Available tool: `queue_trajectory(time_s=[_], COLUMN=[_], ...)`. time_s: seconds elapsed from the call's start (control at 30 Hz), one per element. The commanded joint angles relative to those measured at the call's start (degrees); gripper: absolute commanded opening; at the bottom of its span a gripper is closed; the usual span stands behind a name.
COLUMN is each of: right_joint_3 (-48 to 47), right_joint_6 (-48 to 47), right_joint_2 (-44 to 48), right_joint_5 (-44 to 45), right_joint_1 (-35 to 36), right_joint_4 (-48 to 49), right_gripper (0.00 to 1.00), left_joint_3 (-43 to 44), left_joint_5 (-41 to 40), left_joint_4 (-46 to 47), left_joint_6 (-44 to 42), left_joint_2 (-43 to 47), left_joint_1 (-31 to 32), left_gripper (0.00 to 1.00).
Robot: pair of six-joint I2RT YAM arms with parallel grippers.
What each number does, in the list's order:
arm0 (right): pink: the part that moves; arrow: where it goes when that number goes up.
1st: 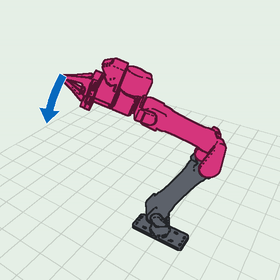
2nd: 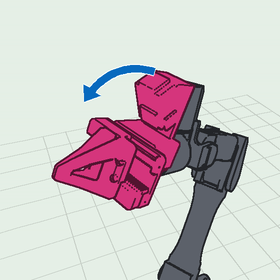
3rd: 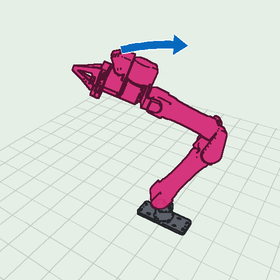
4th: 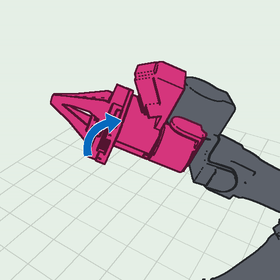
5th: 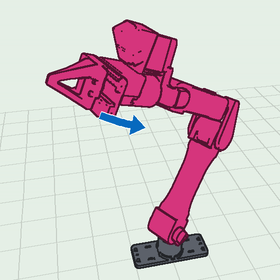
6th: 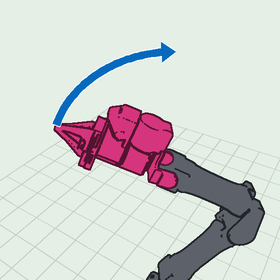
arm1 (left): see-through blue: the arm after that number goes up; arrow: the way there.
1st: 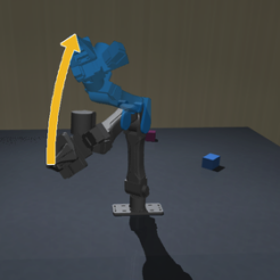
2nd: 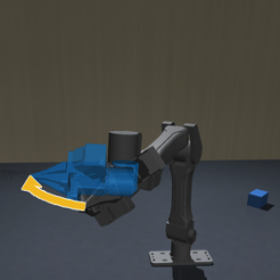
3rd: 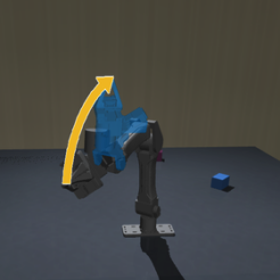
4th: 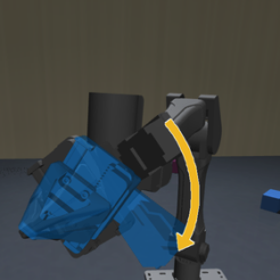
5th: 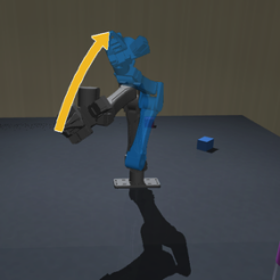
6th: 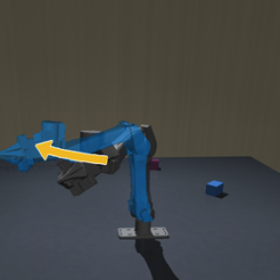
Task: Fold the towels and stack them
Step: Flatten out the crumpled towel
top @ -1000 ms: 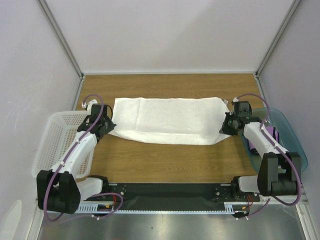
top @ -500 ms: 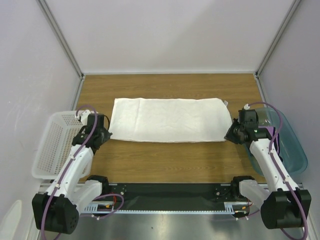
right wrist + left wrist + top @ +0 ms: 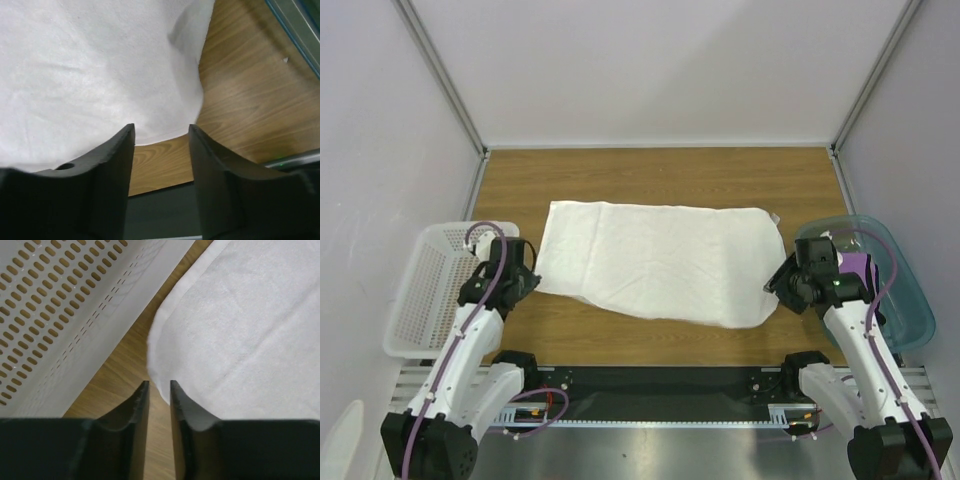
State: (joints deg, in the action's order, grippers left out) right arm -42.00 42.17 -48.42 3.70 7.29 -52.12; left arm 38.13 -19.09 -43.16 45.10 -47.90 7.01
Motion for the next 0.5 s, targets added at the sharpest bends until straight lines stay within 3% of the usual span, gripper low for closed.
queue_trajectory(time_s=[0.0,0.1,0.17,0.3,0.47], right_joint_3=[-0.27,-2.99,-4.84,-6.52,-4.15], right_joint_6=[3.79,2.84,2.3,1.25,1.24], right_joint_2=[1.57,2.02,1.58,-0.26,-7.63], right_joint_5=[0.96,1.13,1.57,2.18,2.35], right_joint_1=[0.18,0.27,0.27,1.49,5.62], right_joint_4=[-4.57,-6.07,-5.54,-0.11,15.8], right_gripper=[0.54,0.68,0.7,0.7,0.72], left_joint_3=[1.85,4.13,5.54,8.1,8.01], left_joint_5=[0.98,4.4,8.34,13.11,14.34], left_joint_4=[-2.19,-0.88,1.48,7.72,17.92], left_joint_6=[0.43,-2.02,-3.43,-7.04,-8.01], left_joint_2=[2.72,4.22,4.66,3.44,-3.59], left_joint_1=[0.2,0.2,0.38,3.09,7.31], left_gripper=[0.32,0.47,0.55,0.59,0.64])
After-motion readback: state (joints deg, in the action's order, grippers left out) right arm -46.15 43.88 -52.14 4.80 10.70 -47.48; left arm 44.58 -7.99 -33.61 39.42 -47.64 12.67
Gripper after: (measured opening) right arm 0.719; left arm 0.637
